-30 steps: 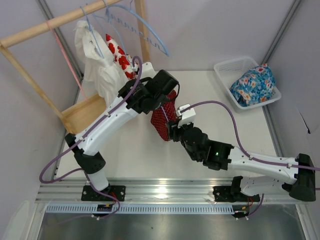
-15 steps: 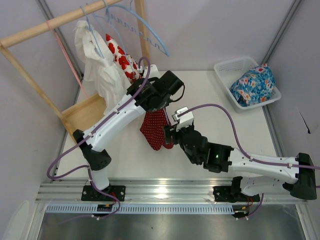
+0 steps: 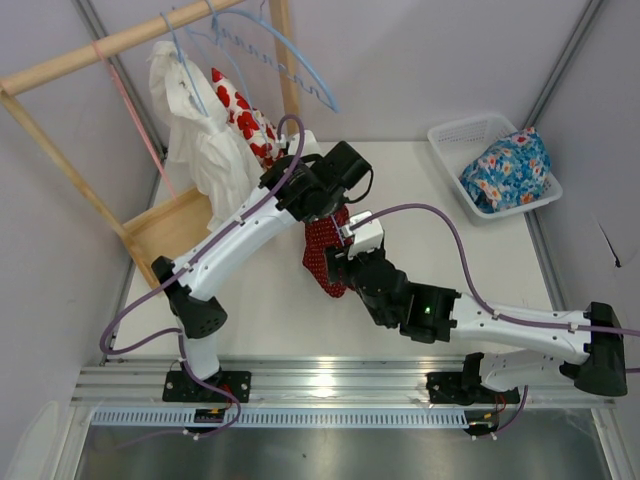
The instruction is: Place the skirt on the hanger
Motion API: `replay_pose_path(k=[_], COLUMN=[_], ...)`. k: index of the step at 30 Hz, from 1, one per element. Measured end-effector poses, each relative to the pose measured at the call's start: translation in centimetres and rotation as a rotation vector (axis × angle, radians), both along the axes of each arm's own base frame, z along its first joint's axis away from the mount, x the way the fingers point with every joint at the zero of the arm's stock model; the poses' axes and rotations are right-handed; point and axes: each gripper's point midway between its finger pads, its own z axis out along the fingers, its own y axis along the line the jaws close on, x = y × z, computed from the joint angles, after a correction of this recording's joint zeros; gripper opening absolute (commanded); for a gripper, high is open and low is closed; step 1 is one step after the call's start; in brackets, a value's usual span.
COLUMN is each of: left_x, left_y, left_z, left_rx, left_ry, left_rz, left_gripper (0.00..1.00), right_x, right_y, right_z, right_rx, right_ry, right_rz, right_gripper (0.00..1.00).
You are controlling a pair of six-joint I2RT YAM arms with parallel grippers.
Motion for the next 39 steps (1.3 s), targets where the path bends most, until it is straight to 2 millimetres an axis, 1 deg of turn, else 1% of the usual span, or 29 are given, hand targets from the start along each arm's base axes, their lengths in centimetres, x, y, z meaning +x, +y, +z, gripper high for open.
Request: replay_pose_path(k=[5,6,7,9,12,13,14,15,17,19,25,29,31,33,34,36,37,39], left_x=[0.0,0.0,-0.1,-0.1,-0.1,-0.1,-0.1,-0.2,-0.2,-0.3,-0.4,-0.4,-0.5,-0.6,-0.6,-0.9,-1.1,-1.7], left_y=[0.1,0.1,0.2,0.3,0.6,0.7,0.7,0.8,0.9,0.9,1.1,0.9,0.6,0.1,0.0,0.0,0.2,0.7], left_z=[0.2,0.2,0.3,0.4,0.7,0.8,0.9,1.0,1.2,1.4,1.9,2.7,3.0,3.3,3.5,3.7,3.8,4.2], left_rx=[-0.003,-0.004,-0.006,-0.005,-0.003,-0.002,-0.003,-0.004,-0.007,-0.014,-0.028,-0.057,-0.078,-0.108,-0.117,-0.125,-0.121,-0.121], left_ry=[-0.003,-0.004,-0.005,-0.007,-0.016,-0.018,-0.020,-0.021,-0.025,-0.030,-0.043,-0.074,-0.097,-0.120,-0.132,-0.156,-0.167,-0.196], left_rz=[0.001,0.001,0.001,0.002,0.008,0.009,0.009,0.009,0.009,0.010,0.003,-0.028,-0.061,-0.097,-0.114,-0.152,-0.172,-0.215], left_gripper=[0.00,0.00,0.00,0.00,0.00,0.00,0.00,0.00,0.00,0.00,0.00,0.02,0.05,0.13,0.22,0.35,0.53,0.69], right_x=[0.2,0.3,0.3,0.4,0.6,0.6,0.6,0.7,0.7,0.9,0.7,0.8,0.8,0.8,0.8,0.8,1.0,1.2], right_y=[0.0,0.0,0.1,0.3,0.4,0.4,0.3,0.3,0.2,0.2,0.3,0.0,-0.3,-0.7,-1.0,-1.4,-1.7,-2.1], right_z=[-0.5,-0.6,-0.9,-1.4,-1.7,-1.7,-1.7,-1.7,-1.7,-1.7,-1.1,-0.5,-0.3,0.0,0.1,0.3,0.4,0.3], right_rx=[-0.015,-0.019,-0.028,-0.044,-0.053,-0.053,-0.054,-0.054,-0.054,-0.053,-0.031,-0.006,0.013,0.027,0.035,0.044,0.044,0.040], right_ry=[0.001,0.002,0.004,0.006,0.007,0.006,0.005,0.005,0.004,0.004,0.010,0.014,0.015,0.012,0.011,0.009,0.009,0.009], right_rz=[-0.020,-0.021,-0.022,-0.024,-0.035,-0.038,-0.040,-0.042,-0.047,-0.048,-0.013,0.019,0.041,0.067,0.080,0.092,0.098,0.101], right_gripper=[0.59,0.56,0.50,0.45,0.41,0.36,0.34,0.25,0.15,0.00,0.00,0.00,0.00,0.00,0.00,0.00,0.00,0.00])
